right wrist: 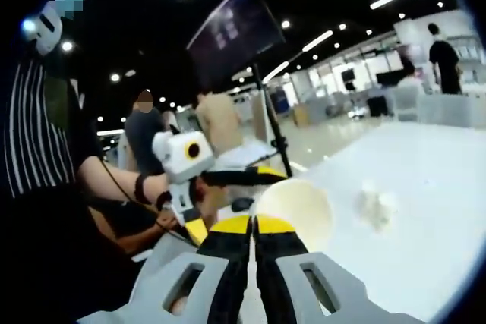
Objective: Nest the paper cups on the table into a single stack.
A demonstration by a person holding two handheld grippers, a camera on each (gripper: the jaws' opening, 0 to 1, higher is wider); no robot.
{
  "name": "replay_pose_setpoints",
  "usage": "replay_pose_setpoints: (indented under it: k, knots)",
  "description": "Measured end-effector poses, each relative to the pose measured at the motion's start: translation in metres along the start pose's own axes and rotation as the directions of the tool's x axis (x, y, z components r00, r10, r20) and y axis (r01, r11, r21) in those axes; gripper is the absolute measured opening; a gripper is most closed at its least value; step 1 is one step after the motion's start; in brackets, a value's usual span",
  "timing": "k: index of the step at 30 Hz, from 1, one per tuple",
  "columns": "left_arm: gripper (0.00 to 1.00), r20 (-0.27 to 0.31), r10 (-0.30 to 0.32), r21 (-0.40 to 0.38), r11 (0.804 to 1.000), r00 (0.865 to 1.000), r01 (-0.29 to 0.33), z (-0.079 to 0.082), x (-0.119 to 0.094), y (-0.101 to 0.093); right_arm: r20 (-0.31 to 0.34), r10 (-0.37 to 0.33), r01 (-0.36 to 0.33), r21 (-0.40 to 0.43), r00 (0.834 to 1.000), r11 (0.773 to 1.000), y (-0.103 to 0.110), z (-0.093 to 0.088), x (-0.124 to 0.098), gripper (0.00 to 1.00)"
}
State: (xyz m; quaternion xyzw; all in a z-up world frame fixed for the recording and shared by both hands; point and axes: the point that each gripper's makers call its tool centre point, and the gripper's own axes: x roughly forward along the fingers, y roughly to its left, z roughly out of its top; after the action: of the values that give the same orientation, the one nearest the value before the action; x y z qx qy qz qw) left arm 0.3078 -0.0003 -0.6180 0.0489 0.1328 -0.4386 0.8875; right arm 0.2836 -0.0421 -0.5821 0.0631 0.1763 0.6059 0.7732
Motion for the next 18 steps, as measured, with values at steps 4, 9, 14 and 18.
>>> replay_pose_setpoints:
  k: [4,9,14,18]
  knots:
    - [0.98,0.004,0.006,-0.011,1.0,1.0,-0.006,-0.001,-0.001,0.002,-0.021,0.002,-0.002,-0.012,1.0,1.0,-0.001,0.002,0.001,0.0]
    - [0.98,-0.007,0.01,-0.007,1.0,1.0,-0.01,-0.005,-0.001,0.004,-0.085,0.003,-0.008,-0.063,0.996,0.998,0.0,-0.001,0.003,0.0]
    - [0.98,-0.024,0.006,0.001,1.0,1.0,-0.006,-0.011,0.0,0.002,-0.154,0.006,-0.024,-0.115,0.988,0.993,0.001,-0.005,0.004,0.0]
    - [0.98,-0.034,-0.001,0.001,1.0,0.999,0.001,-0.017,-0.001,0.0,-0.206,-0.006,-0.03,-0.174,0.978,0.984,0.0,-0.008,0.004,0.0]
